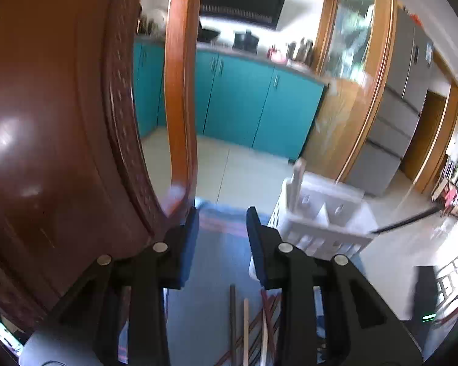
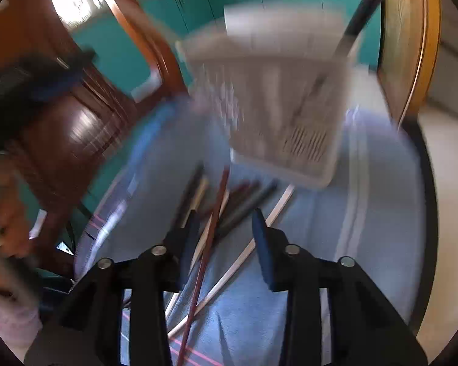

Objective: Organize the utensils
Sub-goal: 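Grasp a dark brown chopstick with the left tool while the right tool grasps a red-brown chopstick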

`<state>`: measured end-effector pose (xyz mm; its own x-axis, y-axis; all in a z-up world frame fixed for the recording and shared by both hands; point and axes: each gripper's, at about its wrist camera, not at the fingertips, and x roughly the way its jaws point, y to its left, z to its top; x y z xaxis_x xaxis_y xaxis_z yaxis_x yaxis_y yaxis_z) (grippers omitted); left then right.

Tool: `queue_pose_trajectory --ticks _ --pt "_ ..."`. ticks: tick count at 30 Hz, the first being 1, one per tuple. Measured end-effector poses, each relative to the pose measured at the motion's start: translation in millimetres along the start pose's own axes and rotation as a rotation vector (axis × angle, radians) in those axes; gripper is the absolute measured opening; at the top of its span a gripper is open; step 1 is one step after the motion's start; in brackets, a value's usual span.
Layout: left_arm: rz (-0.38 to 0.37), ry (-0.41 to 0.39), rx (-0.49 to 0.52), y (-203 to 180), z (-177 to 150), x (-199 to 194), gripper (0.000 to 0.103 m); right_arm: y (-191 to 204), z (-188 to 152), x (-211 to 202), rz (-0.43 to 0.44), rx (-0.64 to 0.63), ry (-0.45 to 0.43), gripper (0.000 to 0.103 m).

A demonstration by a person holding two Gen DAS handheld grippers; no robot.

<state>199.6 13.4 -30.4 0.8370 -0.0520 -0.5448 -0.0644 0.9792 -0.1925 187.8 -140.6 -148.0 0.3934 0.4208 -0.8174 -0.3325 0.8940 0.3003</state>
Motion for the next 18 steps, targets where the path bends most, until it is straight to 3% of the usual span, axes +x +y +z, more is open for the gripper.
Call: queue_pose_trajectory --ticks 3,7,12,18 --pt "0.007 0.045 0.016 1.0 -4.4 7.5 0.041 6.1 -3.4 27.4 -0.006 0.005 0.066 0.03" --pt "0.012 0.08 0.063 -0.9 -13.2 12.6 0.049 7.1 -6.4 45.6 -0.004 0.048 0.096 0.012" --pt "0.053 0.191 0.158 -10.1 -26.7 33.4 0.051 -5.5 -7.1 24.0 -0.033 0.122 0.07 0.009" --pt "0.009 0.376 0.114 0.1 -51.0 63.1 0.051 -58.7 -6.1 -3.7 -0.067 0.27 0.062 0.009"
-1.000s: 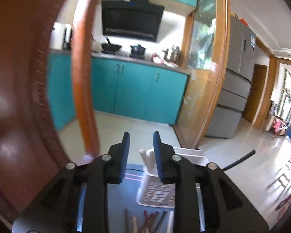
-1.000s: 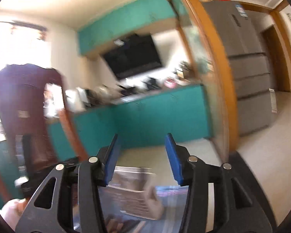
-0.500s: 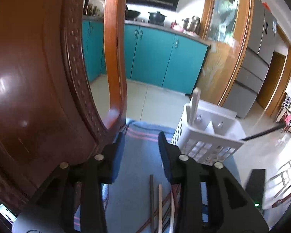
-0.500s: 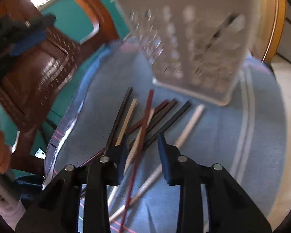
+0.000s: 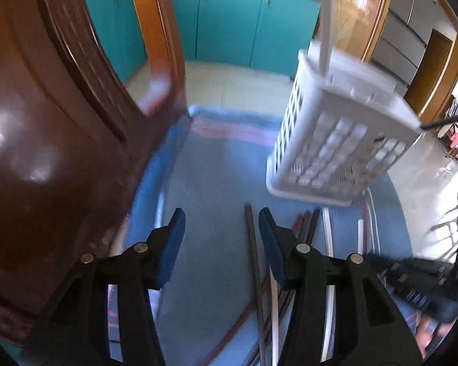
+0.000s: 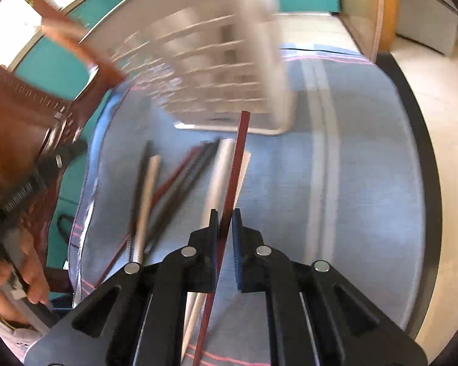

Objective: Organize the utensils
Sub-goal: 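Grasp a dark brown chopstick with the left tool while the right tool grasps a red-brown chopstick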

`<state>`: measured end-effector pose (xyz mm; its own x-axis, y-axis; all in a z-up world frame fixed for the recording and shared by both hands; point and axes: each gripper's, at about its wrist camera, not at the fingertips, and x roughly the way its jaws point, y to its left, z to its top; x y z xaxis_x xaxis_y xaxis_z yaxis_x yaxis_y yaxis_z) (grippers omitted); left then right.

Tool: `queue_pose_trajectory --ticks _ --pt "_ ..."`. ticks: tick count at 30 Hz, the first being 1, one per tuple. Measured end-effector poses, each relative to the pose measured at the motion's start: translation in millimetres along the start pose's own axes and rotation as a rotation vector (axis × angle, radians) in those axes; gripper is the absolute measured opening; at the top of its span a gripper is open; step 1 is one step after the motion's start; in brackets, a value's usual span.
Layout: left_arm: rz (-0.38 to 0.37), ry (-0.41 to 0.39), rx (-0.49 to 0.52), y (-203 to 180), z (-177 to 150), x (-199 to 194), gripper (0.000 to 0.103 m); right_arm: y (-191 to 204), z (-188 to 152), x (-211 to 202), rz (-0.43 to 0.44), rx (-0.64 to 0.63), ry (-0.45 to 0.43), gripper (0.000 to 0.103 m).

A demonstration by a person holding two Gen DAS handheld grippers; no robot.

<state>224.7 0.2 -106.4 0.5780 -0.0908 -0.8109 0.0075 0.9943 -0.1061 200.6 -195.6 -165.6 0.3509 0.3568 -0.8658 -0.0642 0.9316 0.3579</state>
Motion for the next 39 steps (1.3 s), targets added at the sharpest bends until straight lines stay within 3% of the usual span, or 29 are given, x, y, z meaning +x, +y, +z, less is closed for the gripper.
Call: queue_pose_trajectory --ticks 3,6,10,20,26,32,36,37,39 --pt "0.003 0.051 -0.001 -1.5 -5.2 14.5 0.051 -13.5 0.1 0.6 0.012 0.021 0.026 0.009" --pt "0.001 0.064 0.005 -7.5 -5.4 21.2 0.051 -18.5 -6.1 -8.5 0.099 0.007 0.028 0.009" --pt "0.006 0.065 0.017 -11.1 -7.2 22.4 0.054 -25.3 -1.8 -12.7 0.0 0.012 -0.005 0.009" --pt "0.029 0.121 0.021 -15.9 -14.7 42.8 0.056 -19.6 0.2 7.8 -0.043 0.0 0.015 0.014" --pt "0.031 0.124 0.033 -15.7 -16.9 43.1 0.058 -14.8 1.8 16.6 -0.017 0.021 0.018 0.009" --pt "0.037 0.131 0.03 -16.5 -18.4 45.3 0.058 -30.0 1.7 -7.3 0.006 0.05 -0.008 0.009" --pt "0.043 0.143 0.034 -18.1 -17.7 52.7 0.058 -41.5 1.6 -9.6 -0.053 0.063 0.002 0.009" --pt "0.045 0.147 0.035 -19.2 -17.6 55.2 0.058 -43.3 -0.4 -6.7 -0.115 0.052 0.014 0.009" --pt "0.055 0.149 0.022 -19.3 -16.0 61.0 0.058 -43.7 -0.8 -7.0 -0.114 0.054 0.015 0.01"
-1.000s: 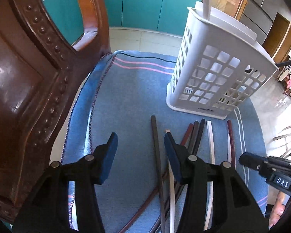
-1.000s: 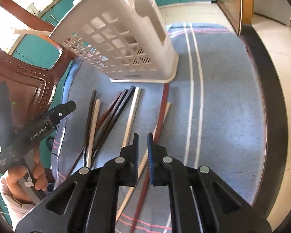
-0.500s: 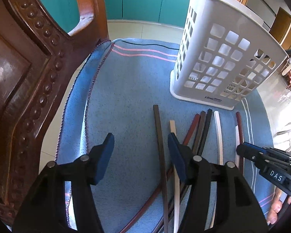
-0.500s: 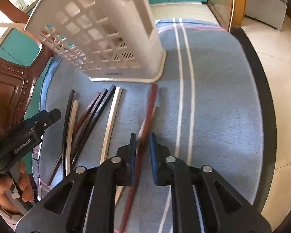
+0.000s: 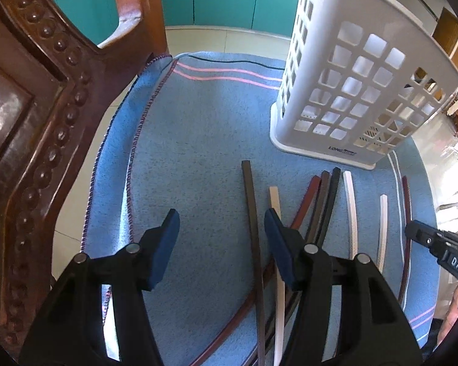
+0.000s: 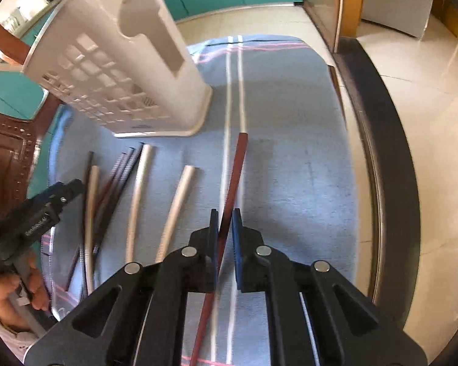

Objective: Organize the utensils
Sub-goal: 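Grasp a dark brown chopstick with the left tool while the right tool grasps a red-brown chopstick, then lift both held chopsticks and insert them into the white utensil holder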

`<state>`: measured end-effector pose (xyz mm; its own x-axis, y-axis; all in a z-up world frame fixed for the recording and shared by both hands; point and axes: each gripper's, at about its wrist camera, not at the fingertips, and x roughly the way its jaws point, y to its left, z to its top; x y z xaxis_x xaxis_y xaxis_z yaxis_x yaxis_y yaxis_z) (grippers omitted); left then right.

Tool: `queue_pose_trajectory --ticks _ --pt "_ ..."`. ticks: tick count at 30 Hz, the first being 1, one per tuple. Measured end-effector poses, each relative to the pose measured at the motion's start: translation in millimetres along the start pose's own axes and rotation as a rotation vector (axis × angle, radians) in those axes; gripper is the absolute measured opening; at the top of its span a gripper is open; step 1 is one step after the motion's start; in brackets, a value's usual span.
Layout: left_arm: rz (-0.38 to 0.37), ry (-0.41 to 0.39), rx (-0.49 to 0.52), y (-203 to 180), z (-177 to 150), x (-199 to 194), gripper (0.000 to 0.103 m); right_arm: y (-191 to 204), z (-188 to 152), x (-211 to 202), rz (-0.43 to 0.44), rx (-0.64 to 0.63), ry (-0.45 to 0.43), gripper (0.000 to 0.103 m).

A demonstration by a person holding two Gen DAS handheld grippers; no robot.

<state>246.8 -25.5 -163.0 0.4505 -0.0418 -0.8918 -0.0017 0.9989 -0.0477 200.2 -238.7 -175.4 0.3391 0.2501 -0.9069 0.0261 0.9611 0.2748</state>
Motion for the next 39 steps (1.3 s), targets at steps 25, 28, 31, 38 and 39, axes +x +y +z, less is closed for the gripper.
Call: queue_pose_trajectory --ticks 25,28,31,38,39 --pt "-0.01 0.015 -0.029 8.6 5.8 11.7 0.007 29.2 -7.1 2.5 -0.074 -0.084 -0.077 0.006" --pt "-0.04 -0.054 -0.021 12.8 7.9 -15.7 0.007 33.5 -9.1 -24.5 -0.017 -0.094 -0.137 0.006" --pt "-0.077 -0.149 0.006 12.8 6.2 -58.8 0.007 37.5 -15.8 -73.5 0.075 -0.132 -0.231 0.007" --pt "-0.193 -0.452 0.083 8.9 -2.3 -193.2 0.007 34.1 -34.5 -174.5 0.235 -0.18 -0.438 0.007" --pt "-0.206 -0.49 0.088 8.1 -1.8 -209.1 0.007 36.1 -35.4 -189.7 0.243 -0.186 -0.474 0.007"
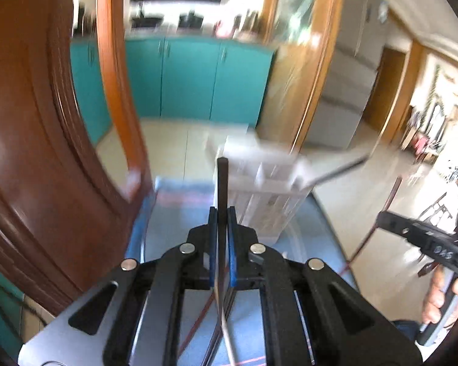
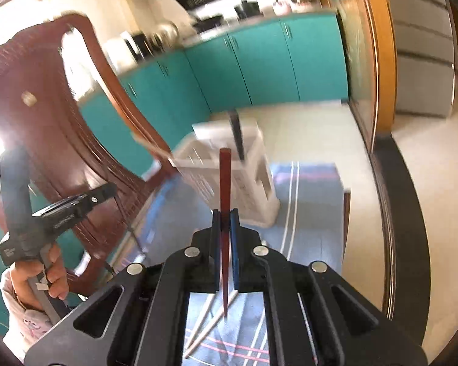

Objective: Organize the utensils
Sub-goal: 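Lift both held chopsticks and insert them into the white utensil holder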

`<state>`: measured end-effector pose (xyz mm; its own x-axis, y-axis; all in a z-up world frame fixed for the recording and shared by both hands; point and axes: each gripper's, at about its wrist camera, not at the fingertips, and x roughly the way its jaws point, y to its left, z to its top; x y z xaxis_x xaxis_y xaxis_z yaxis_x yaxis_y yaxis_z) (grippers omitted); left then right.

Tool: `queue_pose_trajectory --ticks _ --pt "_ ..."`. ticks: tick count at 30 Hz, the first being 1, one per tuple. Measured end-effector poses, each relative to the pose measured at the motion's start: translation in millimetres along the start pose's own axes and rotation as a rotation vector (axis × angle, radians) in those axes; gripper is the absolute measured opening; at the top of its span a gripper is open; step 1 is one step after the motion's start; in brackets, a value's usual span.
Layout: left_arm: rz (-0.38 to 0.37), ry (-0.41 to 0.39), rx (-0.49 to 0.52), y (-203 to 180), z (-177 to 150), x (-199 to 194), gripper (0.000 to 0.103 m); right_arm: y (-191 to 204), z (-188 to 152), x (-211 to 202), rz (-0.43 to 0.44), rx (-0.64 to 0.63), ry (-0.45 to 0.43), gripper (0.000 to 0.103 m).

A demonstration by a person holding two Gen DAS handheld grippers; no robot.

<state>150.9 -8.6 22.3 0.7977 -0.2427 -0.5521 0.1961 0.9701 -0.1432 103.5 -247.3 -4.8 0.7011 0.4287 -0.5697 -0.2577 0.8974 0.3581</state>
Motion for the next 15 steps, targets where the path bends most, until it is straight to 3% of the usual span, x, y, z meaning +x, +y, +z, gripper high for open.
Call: queue_pose_trajectory --ticks 3,9,12,15 --pt "-0.051 -0.139 -0.011 -7.1 39.8 -31.1 0.007 9.3 24.6 -27.2 0.027 -0.016 -0.093 0.007" --pt "-0.079 -0.41 -0.123 -5.7 79.2 -53.6 0.007 32.4 81.8 -61.4 0.04 -0.042 -0.275 0.007" --pt "-0.03 -0.458 -0.166 -7.4 85.2 -30.0 0.007 43.5 98.2 -71.6 -0.016 -0.075 -0.402 0.007" --pt "0.006 -0.426 -0.17 -1.1 83.5 9.0 0.007 41.0 99.6 -55.4 -0.134 -0.086 -0.444 0.007"
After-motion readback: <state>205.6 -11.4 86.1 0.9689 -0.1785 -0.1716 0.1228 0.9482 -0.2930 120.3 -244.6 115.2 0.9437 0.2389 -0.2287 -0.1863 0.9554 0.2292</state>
